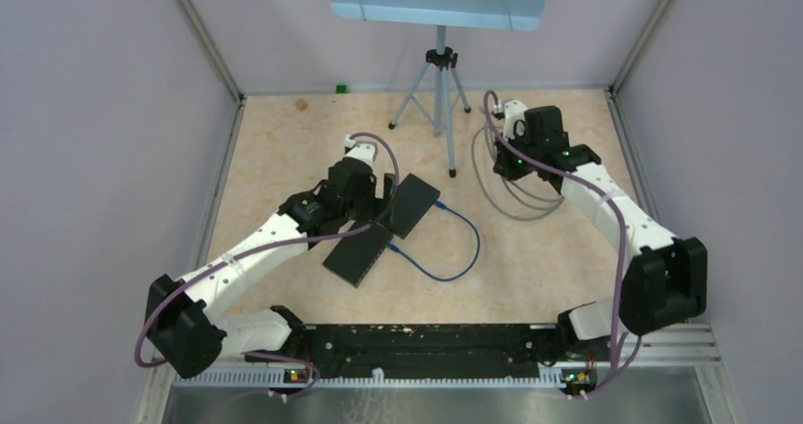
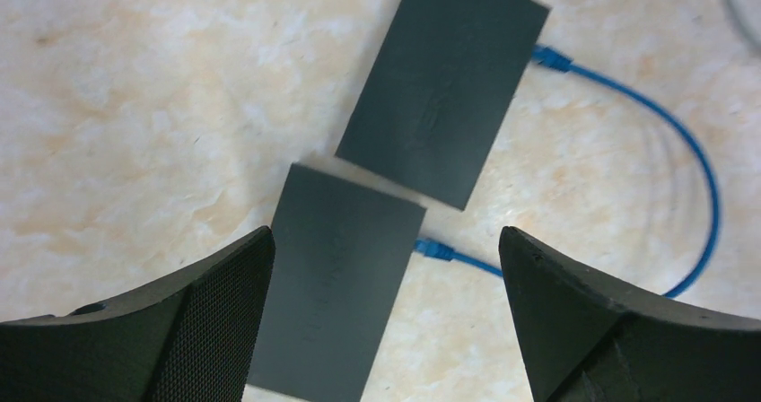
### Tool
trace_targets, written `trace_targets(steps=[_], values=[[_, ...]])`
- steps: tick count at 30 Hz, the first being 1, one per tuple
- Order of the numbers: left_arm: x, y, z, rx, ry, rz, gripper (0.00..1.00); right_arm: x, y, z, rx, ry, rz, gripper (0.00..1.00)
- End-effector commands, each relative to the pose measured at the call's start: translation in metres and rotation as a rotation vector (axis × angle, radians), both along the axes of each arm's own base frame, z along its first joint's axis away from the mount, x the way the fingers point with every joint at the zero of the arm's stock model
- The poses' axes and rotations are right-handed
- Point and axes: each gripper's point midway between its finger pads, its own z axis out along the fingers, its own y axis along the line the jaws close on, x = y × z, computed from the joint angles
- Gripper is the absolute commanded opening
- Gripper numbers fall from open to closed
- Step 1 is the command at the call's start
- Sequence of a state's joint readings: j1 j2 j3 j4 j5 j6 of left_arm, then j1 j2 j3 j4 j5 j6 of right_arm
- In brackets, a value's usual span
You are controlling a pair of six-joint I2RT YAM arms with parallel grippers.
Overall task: Insert the plug into the switch port
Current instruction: Move the connector to the center of the board.
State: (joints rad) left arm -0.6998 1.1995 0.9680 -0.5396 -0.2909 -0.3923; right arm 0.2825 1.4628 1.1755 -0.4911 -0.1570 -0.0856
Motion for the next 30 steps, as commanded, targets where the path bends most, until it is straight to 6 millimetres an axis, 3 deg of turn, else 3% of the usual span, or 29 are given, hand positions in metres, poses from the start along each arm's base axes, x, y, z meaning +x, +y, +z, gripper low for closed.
trace_targets(steps=[1, 5, 9, 10, 13, 14, 15, 17, 22, 26, 30], values=[[0.016, -0.030, 0.037, -0.231, -0.080, -0.068, 0.99, -0.040, 0.046, 0.056, 0.054, -0.165, 0.271, 0.00], [0.021, -0.033, 0.043, -0.267, -0.099, -0.063, 0.99, -0.078, 0.063, 0.082, 0.074, -0.258, 0.428, 0.00], [0.022, -0.032, 0.043, -0.259, -0.097, -0.071, 0.99, -0.090, 0.054, 0.087, 0.034, -0.315, 0.461, 0.00], [0.022, -0.030, 0.041, -0.253, -0.095, -0.071, 0.99, -0.086, 0.049, 0.087, 0.021, -0.322, 0.417, 0.17], [0.022, -0.027, 0.039, -0.243, -0.091, -0.066, 0.99, -0.077, 0.038, 0.085, 0.016, -0.328, 0.303, 0.51], [0.021, -0.026, 0.039, -0.242, -0.089, -0.067, 0.99, -0.073, 0.036, 0.087, 0.032, -0.330, 0.255, 0.67], [0.021, -0.025, 0.039, -0.243, -0.092, -0.063, 0.99, -0.070, 0.035, 0.088, 0.053, -0.328, 0.208, 0.75], [0.020, -0.023, 0.038, -0.246, -0.092, -0.060, 0.99, -0.068, 0.039, 0.092, 0.108, -0.312, 0.171, 0.82], [0.016, -0.019, 0.033, -0.247, -0.078, -0.050, 0.99, -0.047, 0.054, 0.092, 0.281, -0.175, -0.034, 0.85], [0.014, -0.017, 0.029, -0.252, -0.069, -0.042, 0.99, -0.027, 0.075, 0.064, 0.375, 0.015, -0.163, 0.86], [0.012, -0.017, 0.026, -0.257, -0.062, -0.043, 0.99, -0.014, 0.111, 0.024, 0.501, 0.123, -0.237, 0.86]])
